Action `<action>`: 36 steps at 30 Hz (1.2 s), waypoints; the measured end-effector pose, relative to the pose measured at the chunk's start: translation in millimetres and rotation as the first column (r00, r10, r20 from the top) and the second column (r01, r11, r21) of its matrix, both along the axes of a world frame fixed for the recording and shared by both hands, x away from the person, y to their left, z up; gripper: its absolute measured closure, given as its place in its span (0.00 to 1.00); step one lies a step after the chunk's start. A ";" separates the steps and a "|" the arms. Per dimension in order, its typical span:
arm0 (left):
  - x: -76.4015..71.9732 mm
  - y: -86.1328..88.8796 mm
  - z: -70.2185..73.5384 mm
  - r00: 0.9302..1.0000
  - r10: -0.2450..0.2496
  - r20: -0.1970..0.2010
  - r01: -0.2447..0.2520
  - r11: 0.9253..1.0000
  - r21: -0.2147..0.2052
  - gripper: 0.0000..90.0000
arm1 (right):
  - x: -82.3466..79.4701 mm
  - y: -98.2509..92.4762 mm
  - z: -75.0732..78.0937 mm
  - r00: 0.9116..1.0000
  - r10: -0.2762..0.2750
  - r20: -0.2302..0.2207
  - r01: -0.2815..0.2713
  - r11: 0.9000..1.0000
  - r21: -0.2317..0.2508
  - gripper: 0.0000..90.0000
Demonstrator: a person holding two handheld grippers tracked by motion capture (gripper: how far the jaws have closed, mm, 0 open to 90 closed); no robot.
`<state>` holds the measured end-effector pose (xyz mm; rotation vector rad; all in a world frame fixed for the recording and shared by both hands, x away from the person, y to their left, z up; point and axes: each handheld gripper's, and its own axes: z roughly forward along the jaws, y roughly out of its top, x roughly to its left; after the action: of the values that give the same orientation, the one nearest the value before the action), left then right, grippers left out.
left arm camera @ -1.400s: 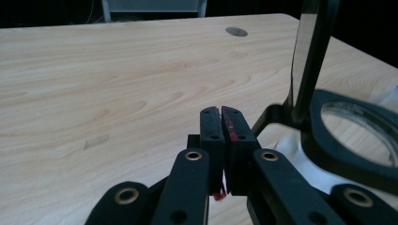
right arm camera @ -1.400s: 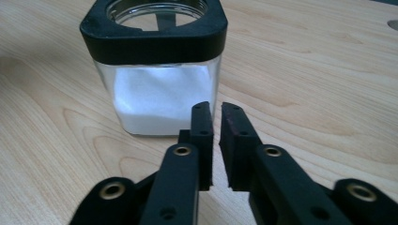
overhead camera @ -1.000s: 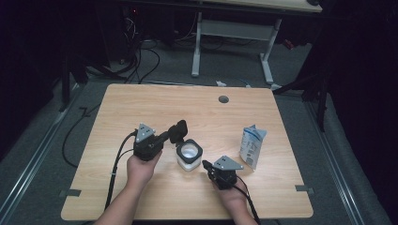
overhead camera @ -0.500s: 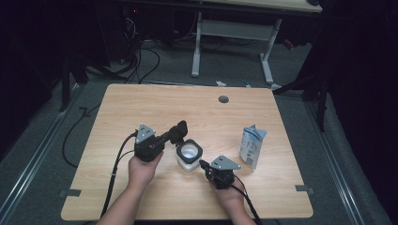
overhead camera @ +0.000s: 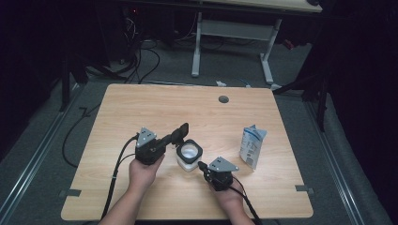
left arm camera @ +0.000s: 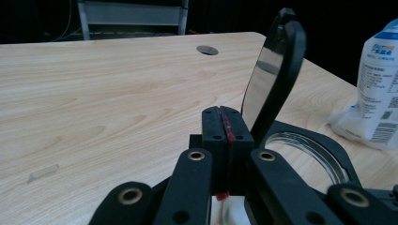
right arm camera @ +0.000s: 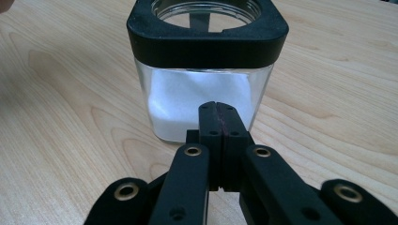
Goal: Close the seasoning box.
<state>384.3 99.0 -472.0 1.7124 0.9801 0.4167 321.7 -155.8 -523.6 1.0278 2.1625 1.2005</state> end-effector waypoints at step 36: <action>-37.5 71.5 -51.1 0.997 0.048 -0.060 -0.038 0.986 0.163 0.87 | 1.1 -11.3 2.6 0.998 -0.060 -0.026 0.061 0.998 0.010 0.96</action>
<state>346.8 170.5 -523.1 1.8630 1.0548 0.4830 322.9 -167.1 -521.0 1.1111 2.1305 1.1792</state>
